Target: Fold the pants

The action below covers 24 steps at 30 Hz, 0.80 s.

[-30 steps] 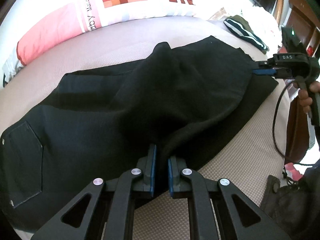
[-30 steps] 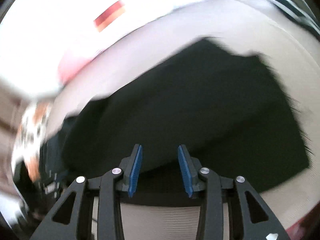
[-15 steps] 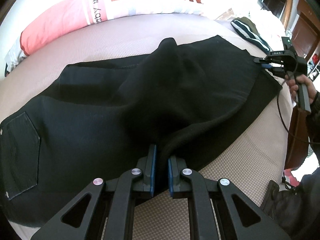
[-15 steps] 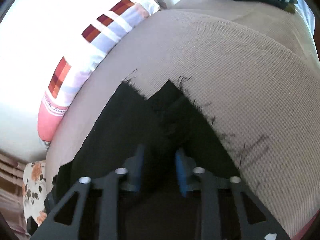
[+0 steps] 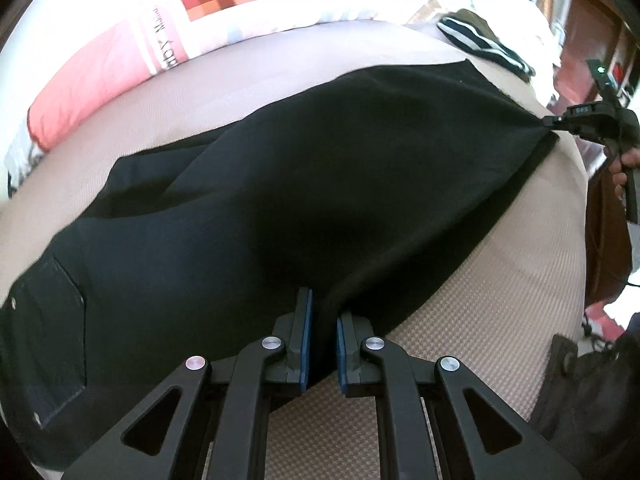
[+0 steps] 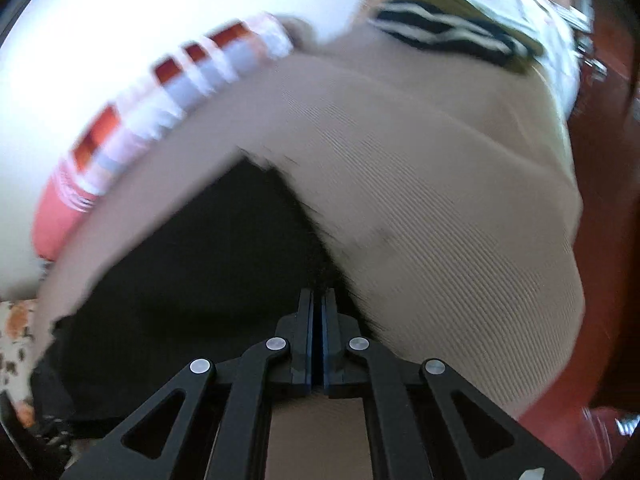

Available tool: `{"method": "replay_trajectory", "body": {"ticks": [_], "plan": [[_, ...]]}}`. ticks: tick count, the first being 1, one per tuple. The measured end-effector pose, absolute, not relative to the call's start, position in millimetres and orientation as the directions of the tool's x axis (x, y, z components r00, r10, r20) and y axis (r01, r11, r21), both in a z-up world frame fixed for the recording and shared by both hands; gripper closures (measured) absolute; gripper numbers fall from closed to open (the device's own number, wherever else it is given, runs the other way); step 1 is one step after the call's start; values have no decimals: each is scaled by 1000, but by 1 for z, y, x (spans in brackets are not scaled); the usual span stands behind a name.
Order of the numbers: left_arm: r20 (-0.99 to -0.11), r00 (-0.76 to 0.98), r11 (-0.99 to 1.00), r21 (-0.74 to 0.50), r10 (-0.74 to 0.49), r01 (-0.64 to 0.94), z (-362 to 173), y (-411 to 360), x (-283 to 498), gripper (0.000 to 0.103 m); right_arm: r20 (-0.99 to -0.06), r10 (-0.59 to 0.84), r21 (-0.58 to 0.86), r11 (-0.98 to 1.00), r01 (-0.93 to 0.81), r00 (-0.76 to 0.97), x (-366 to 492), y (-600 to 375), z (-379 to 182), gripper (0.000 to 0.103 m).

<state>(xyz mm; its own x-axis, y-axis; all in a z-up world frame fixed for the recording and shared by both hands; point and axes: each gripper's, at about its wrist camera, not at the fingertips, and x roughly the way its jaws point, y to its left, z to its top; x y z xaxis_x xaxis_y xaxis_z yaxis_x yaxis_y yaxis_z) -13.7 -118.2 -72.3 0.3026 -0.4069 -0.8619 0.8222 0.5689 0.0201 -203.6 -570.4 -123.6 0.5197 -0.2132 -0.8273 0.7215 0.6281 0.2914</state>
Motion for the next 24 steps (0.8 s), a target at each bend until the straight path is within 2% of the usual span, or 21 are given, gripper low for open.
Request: {"method": "replay_trajectory", "body": {"ticks": [6,7,9,11,16,22,24], "plan": [[-862,313,564,39,-399,825,-71,-120,-15,92,-805,-161,379,602,703,571,-213,-574,-117,102],[-864,311,563,39,-396,825,-72,-120,-15,92,-793,-141,417,583,697,592,-216,-577,-114,94],[-864,311,567,35,-397,823,-73,-120,-15,92,-775,-136,462,545,700,617,-219,-580,-110,87],[-864,308,572,28,-398,820,-73,-120,-14,92,-763,-121,493,527,693,635,-225,-579,-107,74],[-863,306,581,18,-401,813,-74,-120,-13,92,-740,-26,586,465,663,672,-224,-572,-120,74],[-864,304,590,10,-401,807,-73,-120,-12,92,-728,-24,614,423,667,686,-210,-579,-140,77],[-864,303,593,6,-402,805,-73,-119,-13,92,-711,-18,639,401,656,703,-206,-586,-143,87]]}}
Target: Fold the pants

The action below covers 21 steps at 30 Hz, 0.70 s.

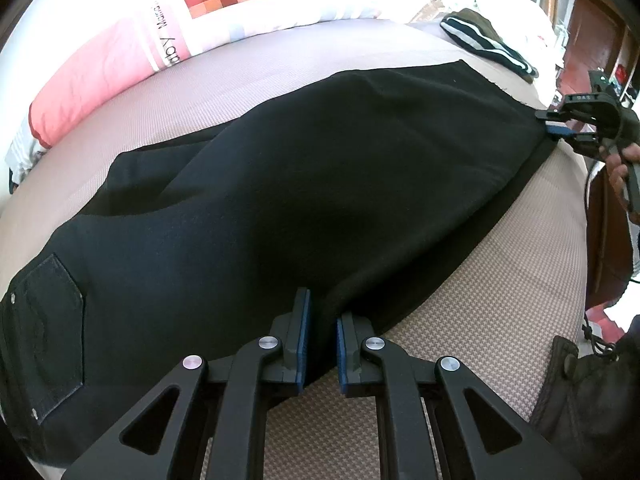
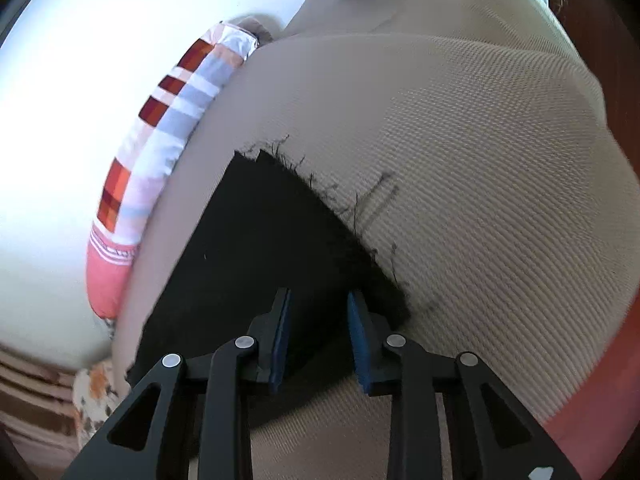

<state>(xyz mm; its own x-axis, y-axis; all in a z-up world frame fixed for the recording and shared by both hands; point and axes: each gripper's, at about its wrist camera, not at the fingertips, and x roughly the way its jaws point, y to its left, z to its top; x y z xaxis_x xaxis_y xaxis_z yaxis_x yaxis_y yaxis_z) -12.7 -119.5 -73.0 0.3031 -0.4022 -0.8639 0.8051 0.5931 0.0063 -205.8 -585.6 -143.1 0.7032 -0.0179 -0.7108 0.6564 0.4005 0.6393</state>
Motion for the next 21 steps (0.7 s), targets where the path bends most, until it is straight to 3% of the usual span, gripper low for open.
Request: {"method": "replay_trajectory", "body": {"ticks": [1,2,8,17,18,21], "plan": [[-864,302,595,3,-403,803,-73,-119,-12,92,-710,-9,644,397,655,704,-204,-587,-144,98],[-864,301,598,0,-404,802,-72,-119,-12,92,-704,-7,649,400,647,710,-203,-587,-141,99],[-855,314,574,24,-412,818,-68,-120,-20,92,-690,-124,570,515,641,713,-219,-564,-97,101],[-860,294,536,29,-417,844,-73,-122,-23,89,-790,-163,443,515,734,591,-224,-557,-135,102],[-861,288,542,18,-418,840,-73,-121,-22,88,-799,-163,426,525,737,578,-222,-558,-134,102],[-868,251,553,-33,-429,832,-69,-118,-15,80,-819,-145,409,531,742,555,-220,-561,-129,87]]}}
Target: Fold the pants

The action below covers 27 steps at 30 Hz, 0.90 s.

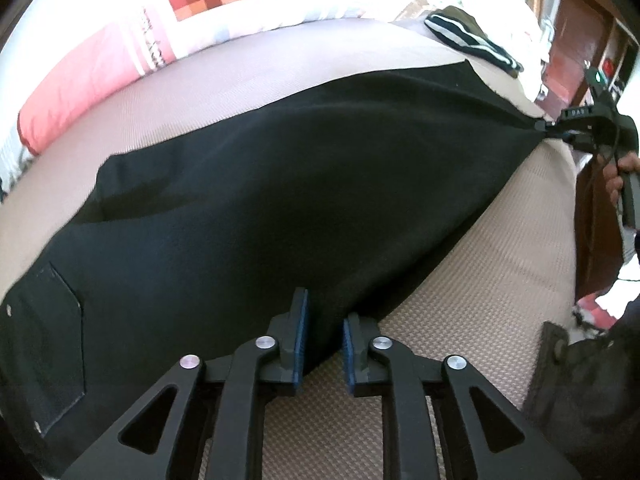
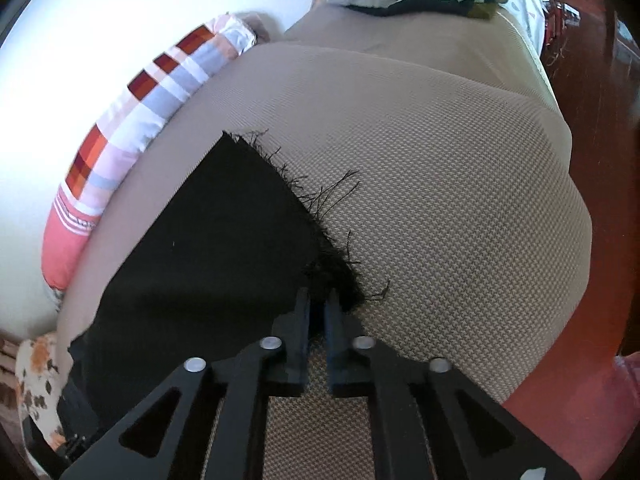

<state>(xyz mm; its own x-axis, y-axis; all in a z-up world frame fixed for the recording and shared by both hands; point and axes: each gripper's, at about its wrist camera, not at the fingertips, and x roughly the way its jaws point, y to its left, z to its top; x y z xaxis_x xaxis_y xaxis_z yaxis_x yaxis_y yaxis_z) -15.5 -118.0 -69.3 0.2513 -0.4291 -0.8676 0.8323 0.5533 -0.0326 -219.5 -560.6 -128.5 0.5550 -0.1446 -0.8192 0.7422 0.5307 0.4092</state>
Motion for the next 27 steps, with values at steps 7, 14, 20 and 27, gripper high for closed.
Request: {"method": "replay_trajectory", "body": {"ticks": [7,14,20,27], "plan": [[-783,207,568,-217,-587,794,-25,-81,3,42,-818,-239,326,556,765,523,-217,-556,-86,68],[-725,506,832,-165,-467,530,-8,-19,72,36,-781,-39,332,819,468,623,-99,-486,-48,68],[-722,613,936,-144,-320,320,-19,36,106,36,-780,312,388,921,28,542,42,-370,-56,68],[-754,615,973,-169,-229,155,-47,92,117,36,-811,494,412,863,-294,314,153,-255,-82,68]]}}
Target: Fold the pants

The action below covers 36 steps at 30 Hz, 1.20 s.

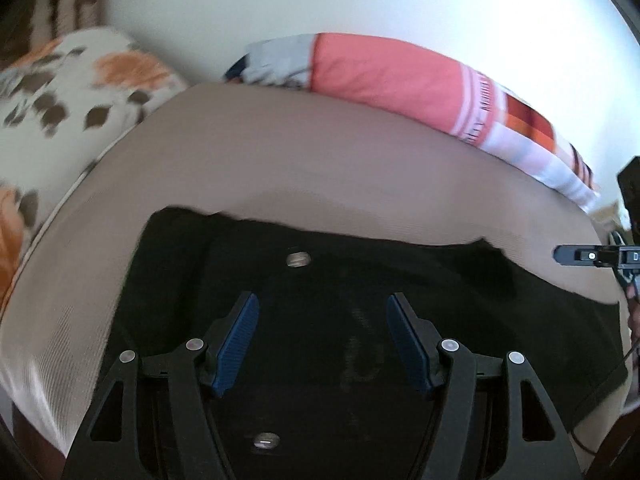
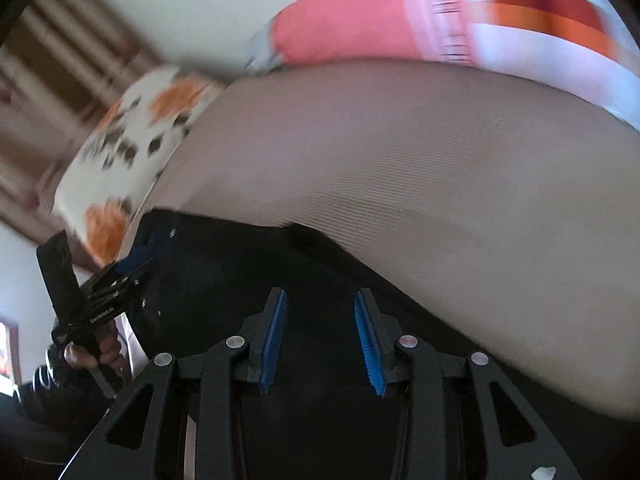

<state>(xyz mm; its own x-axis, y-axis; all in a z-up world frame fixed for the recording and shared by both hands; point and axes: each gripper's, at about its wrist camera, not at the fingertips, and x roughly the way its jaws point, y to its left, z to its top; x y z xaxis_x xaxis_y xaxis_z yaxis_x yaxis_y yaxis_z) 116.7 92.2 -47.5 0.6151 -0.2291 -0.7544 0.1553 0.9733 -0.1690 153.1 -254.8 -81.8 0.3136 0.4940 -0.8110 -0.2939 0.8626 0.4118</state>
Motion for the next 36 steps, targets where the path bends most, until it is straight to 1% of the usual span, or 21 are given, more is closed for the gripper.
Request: {"method": "replay_trajectory", "body": {"ticks": [3,5,7,9,10,11,12,14,17,21,23,25,28,30,33,36], "plan": [[-769,601,976,-181,-219,124,-58,106,119,36,-830,503,405,841,-359,241,180,-225,-95,65],[-772,603,979,-165,-202,116,-63,109,120,36,-847,491,387,832,-396,205,192,-210,-103,64],[-774,604,982,-153,-190,112,-67,112,120,36,-869,463,356,831,-427,175,198,-201,-114,64],[-776,602,982,-162,-190,101,-70,118,123,36,-874,460,356,823,-443,154,201,-196,-122,64],[-775,603,982,-165,-189,96,-71,120,123,36,-870,469,363,818,-447,153,202,-195,-122,71],[-776,600,980,-171,-195,97,-73,123,123,36,-862,480,368,813,-450,161,203,-196,-120,93],[-775,600,980,-173,-198,99,-73,123,123,36,-852,489,366,812,-455,186,204,-196,-115,92],[-773,603,980,-169,-197,103,-74,123,123,36,-852,471,339,829,-444,228,205,-198,-110,96],[-773,611,986,-131,-169,106,-75,118,122,36,-873,414,285,862,-419,258,211,-193,-123,98],[-780,612,990,-75,-131,116,-67,108,120,36,-870,399,281,883,-376,288,215,-194,-132,96],[-764,629,987,-69,-146,145,-55,98,117,36,-867,389,271,892,-362,310,210,-195,-123,85],[-748,640,979,-68,-176,190,-45,83,115,36,-858,360,243,913,-327,366,200,-205,-107,70],[-728,626,946,-95,-278,310,-34,48,116,36,-836,331,233,936,-264,438,177,-234,-84,70],[-726,596,911,-103,-343,399,-35,18,120,36,-844,269,198,960,-196,464,152,-258,-75,70],[-743,531,855,-108,-408,507,-47,-28,127,36,-873,164,131,986,-102,459,120,-291,-79,70],[-771,473,812,-95,-426,576,-55,-65,135,36,-903,69,70,997,-13,424,91,-317,-93,70]]}}
